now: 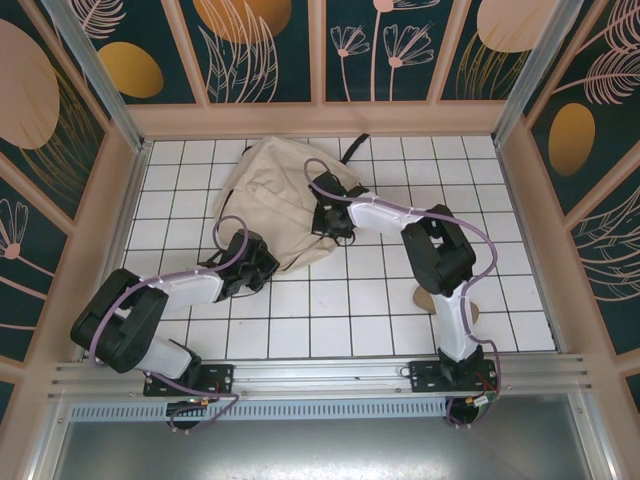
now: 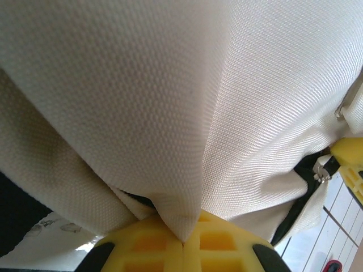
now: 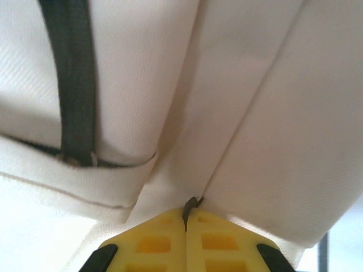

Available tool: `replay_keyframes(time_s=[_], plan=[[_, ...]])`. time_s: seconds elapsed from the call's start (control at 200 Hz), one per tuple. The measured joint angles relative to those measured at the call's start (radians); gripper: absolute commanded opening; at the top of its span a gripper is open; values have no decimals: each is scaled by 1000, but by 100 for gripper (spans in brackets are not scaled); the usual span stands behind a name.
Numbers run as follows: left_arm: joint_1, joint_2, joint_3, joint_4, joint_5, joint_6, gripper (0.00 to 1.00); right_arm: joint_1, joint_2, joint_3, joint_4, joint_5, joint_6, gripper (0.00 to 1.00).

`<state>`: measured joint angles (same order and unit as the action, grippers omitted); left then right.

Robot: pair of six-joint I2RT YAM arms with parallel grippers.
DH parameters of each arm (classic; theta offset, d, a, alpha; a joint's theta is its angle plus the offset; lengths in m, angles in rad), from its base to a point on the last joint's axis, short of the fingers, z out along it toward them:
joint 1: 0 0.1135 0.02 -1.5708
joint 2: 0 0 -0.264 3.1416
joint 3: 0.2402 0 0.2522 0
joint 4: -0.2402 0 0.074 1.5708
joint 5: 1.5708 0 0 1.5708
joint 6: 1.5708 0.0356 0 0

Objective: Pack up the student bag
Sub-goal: Zip the student bag at the top-center of the table.

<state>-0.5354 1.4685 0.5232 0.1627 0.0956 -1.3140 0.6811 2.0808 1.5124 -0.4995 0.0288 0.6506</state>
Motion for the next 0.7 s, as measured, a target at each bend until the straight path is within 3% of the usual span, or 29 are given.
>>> replay_keyframes(time_s=[0.425, 0.51, 0.571, 0.701], plan=[[-8, -15, 0, 24, 2, 1, 0, -51, 2, 74, -11, 116, -41, 1], [-8, -20, 0, 24, 3, 4, 0, -51, 4, 74, -13, 112, -47, 8], [-8, -24, 4, 16, 5, 19, 21, -51, 3, 72, -6, 100, -60, 24], [-7, -38, 53, -84, 13, 73, 67, -74, -23, 31, 53, 98, -97, 43]])
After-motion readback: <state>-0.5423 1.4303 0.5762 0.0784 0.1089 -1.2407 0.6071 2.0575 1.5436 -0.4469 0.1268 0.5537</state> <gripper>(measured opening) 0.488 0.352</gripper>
